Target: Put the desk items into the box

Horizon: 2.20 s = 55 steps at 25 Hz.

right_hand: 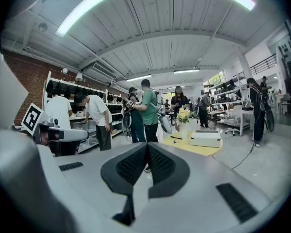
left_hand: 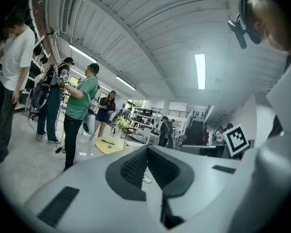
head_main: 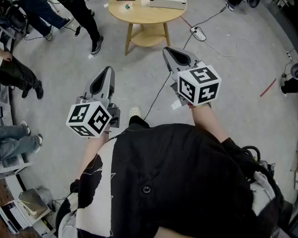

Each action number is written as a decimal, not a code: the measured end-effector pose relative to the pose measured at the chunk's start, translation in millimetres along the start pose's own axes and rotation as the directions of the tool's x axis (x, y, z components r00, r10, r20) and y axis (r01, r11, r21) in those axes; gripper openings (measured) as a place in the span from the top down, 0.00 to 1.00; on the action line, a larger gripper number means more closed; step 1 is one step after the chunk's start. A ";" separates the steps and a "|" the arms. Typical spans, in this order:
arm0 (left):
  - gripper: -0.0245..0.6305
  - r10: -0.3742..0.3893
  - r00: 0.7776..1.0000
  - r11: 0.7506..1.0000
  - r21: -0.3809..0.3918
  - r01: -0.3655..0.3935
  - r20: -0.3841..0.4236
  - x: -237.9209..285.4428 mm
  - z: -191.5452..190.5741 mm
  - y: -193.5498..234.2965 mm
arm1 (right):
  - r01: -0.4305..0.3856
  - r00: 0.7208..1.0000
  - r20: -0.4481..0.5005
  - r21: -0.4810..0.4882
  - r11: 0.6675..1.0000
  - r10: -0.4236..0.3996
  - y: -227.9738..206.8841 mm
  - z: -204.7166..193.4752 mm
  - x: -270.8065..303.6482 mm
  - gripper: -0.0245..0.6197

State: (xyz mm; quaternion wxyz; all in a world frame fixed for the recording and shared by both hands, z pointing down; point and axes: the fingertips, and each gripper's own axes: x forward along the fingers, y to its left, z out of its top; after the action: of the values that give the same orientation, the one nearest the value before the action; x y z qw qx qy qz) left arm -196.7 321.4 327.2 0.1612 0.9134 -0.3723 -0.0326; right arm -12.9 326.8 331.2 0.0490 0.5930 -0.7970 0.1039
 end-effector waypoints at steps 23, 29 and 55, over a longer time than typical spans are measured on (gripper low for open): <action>0.95 -0.095 0.995 0.995 -0.025 0.094 -0.029 125.5 48.2 93.9 | 0.096 0.995 -0.001 0.078 0.992 -0.096 -58.9 34.4 118.0 0.95; 0.95 -0.124 0.992 0.992 -0.006 0.124 -0.024 152.8 77.2 137.7 | 0.104 0.994 0.028 0.066 0.992 -0.106 -55.0 59.0 170.1 0.95; 0.95 -0.071 0.995 0.995 -0.069 0.066 -0.066 258.1 82.8 237.1 | 0.019 0.993 -0.120 0.075 0.997 -0.010 -103.2 45.3 327.6 0.95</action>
State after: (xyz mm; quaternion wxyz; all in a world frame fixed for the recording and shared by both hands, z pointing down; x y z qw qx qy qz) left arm -184.4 -38.3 340.0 0.2032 0.9203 -0.3337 -0.0191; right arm -7.8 -18.0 364.1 0.0747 0.5930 -0.7837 0.1690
